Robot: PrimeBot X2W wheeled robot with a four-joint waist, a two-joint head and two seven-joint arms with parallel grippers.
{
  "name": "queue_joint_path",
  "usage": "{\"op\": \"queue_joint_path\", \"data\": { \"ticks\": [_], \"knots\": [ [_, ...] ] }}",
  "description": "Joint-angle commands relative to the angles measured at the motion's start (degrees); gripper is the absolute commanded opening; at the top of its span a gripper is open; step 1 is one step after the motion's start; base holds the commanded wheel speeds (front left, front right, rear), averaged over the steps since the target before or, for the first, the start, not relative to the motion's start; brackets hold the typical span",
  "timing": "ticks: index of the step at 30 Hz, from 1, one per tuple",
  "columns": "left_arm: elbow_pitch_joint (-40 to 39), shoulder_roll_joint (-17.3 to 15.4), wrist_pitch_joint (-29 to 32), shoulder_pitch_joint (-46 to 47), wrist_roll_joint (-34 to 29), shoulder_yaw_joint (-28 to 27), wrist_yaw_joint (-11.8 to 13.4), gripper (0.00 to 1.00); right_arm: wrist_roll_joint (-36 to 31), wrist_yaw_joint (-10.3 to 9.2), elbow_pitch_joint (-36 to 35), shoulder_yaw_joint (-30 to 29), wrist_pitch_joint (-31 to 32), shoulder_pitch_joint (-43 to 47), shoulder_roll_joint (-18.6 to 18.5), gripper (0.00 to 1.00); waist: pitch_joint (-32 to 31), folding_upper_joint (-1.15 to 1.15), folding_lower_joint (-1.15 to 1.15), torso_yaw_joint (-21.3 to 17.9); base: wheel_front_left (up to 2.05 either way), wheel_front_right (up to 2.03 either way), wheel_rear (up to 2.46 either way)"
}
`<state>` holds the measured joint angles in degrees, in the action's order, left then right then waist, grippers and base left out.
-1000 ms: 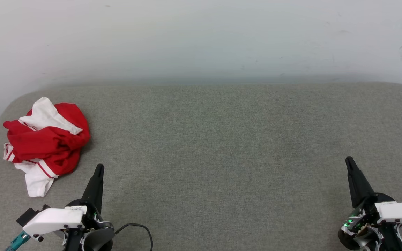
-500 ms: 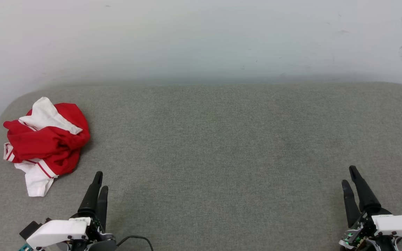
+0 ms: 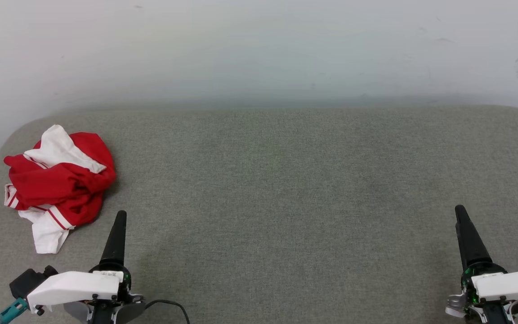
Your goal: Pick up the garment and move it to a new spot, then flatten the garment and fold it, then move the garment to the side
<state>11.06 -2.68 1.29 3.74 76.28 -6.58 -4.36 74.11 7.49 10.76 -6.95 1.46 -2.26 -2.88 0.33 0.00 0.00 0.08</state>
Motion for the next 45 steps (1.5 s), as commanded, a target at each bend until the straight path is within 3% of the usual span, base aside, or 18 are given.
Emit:
{"op": "queue_joint_path", "data": {
  "ticks": [1,19,45],
  "knots": [
    [-1.7,-0.1,-0.5,0.7,-2.1,0.3,0.6,1.00,-2.5,0.00,-1.8,0.1,-0.6,-0.6,-0.1,1.00,0.0,0.00,0.00,0.0,0.00,0.00,0.00],
    [-5.0,-0.2,-4.5,-0.6,-23.6,3.9,5.9,1.00,-25.7,0.00,-6.4,2.3,-4.6,1.4,-0.1,1.00,0.0,0.00,0.00,0.2,0.00,0.00,0.00],
    [-8.0,-0.7,-9.2,-2.4,-45.0,7.4,8.8,1.00,-46.9,0.00,-8.4,3.3,-9.3,3.9,0.0,1.00,-0.2,0.00,0.00,0.5,0.00,0.00,0.00]
  ]
}}
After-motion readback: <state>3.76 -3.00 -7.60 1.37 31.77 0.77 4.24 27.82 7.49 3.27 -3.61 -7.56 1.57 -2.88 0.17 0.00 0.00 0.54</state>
